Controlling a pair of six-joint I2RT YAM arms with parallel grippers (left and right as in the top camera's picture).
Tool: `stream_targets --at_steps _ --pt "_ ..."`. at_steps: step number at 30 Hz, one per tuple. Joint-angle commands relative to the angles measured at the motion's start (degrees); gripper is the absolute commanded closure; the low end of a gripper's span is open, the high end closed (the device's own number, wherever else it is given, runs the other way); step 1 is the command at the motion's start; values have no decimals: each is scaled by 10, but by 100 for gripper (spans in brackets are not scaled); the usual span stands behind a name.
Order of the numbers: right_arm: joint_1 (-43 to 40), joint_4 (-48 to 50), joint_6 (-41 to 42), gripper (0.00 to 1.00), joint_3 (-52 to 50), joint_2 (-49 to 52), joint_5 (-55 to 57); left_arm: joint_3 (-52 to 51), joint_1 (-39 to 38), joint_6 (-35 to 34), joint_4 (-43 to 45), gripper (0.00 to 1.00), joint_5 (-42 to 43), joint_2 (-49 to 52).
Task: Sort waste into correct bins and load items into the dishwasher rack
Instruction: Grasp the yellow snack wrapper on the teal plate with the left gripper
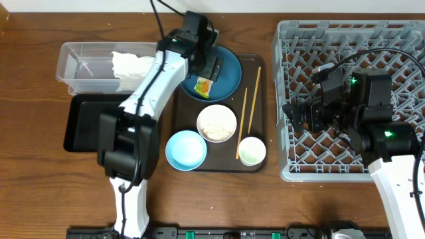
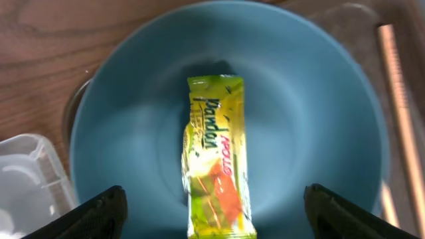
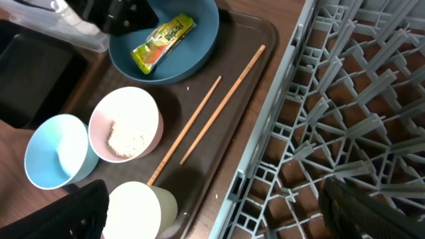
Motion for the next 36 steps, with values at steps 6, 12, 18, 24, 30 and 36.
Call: stream_targets --at_steps 6,12,18,24,30,36 --pt "0 -2 7 1 12 2 -2 3 2 7 32 9 -9 64" --pt "0 -3 7 1 12 2 -2 3 2 7 44 8 -9 89" --pt "0 -3 7 1 12 2 -2 3 2 7 49 8 -10 114" --pt "0 -3 7 1 12 2 -2 3 2 7 48 14 -9 123" --pt "0 -3 7 1 12 2 -2 3 2 7 46 73 -9 123" --pt "0 -3 7 1 12 2 -2 3 5 7 37 94 -9 101"
